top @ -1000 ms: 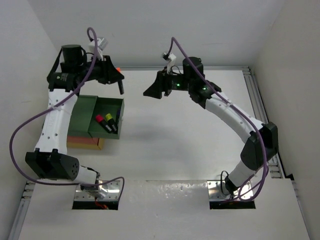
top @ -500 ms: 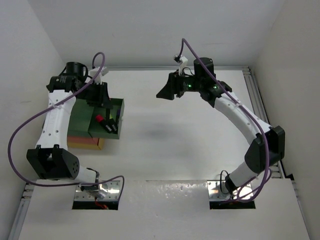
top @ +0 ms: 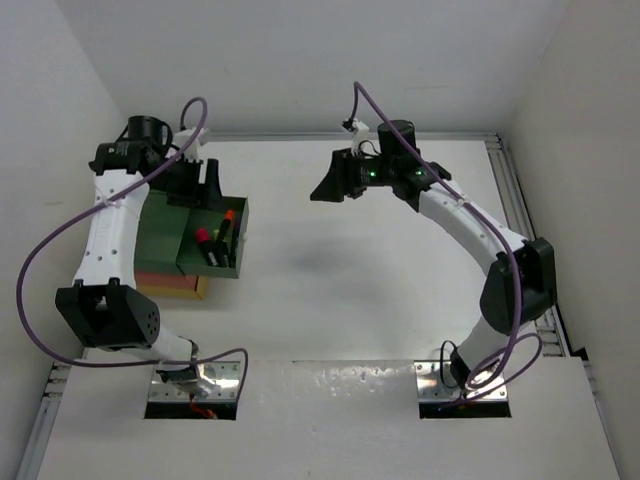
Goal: Sort the stationery into containers
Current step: Place the pen in the drawer, then close the drawer in the storage box.
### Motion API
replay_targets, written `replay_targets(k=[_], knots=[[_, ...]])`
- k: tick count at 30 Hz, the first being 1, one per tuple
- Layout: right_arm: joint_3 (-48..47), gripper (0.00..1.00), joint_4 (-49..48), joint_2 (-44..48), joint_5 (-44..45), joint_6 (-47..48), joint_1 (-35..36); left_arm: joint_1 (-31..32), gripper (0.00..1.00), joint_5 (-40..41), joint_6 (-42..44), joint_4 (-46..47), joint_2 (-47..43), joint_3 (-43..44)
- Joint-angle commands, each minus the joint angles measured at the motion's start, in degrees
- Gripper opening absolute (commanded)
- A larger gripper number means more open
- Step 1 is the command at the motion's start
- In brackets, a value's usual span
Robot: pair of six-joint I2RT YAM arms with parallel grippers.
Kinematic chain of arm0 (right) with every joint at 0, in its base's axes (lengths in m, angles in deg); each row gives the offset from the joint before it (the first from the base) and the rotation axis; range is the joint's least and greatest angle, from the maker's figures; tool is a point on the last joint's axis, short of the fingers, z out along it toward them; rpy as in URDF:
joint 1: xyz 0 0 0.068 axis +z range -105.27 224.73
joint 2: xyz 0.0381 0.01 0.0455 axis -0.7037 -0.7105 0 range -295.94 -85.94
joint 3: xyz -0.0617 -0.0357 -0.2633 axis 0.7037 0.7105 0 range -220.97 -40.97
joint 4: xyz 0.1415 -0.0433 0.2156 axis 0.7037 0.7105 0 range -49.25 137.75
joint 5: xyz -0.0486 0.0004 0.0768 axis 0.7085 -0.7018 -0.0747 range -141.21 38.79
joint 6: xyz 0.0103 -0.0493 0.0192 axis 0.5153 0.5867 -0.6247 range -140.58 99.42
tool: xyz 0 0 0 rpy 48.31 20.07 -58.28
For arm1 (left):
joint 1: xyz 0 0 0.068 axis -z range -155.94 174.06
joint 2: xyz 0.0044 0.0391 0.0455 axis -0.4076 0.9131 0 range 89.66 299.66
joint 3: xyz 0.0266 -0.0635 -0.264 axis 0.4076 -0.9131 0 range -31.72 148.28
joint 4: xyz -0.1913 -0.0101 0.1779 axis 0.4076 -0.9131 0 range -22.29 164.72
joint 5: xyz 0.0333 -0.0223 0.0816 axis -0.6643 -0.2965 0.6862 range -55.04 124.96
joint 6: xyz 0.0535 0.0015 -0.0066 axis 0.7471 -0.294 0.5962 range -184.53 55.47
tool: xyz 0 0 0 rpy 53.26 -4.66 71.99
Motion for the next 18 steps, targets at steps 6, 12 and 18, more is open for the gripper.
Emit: replay_targets(k=[6,12,18], knots=[[-1.76,0.46,-7.06,-4.49,0.15,-9.65,1.33,-4.36,0.61,-6.96,2.11,2.01,0.11,23.85],[-4.39,0.28,-7.85,-8.17,0.67,-9.93,6.24,-6.74,0.31,6.49,9.83,-1.23,-1.64,18.69],[-6.33,0.16,-8.21,-12.65,0.59,-10.54,10.12,-8.84,0.28,12.74,12.92,-3.78,-4.37,10.33]])
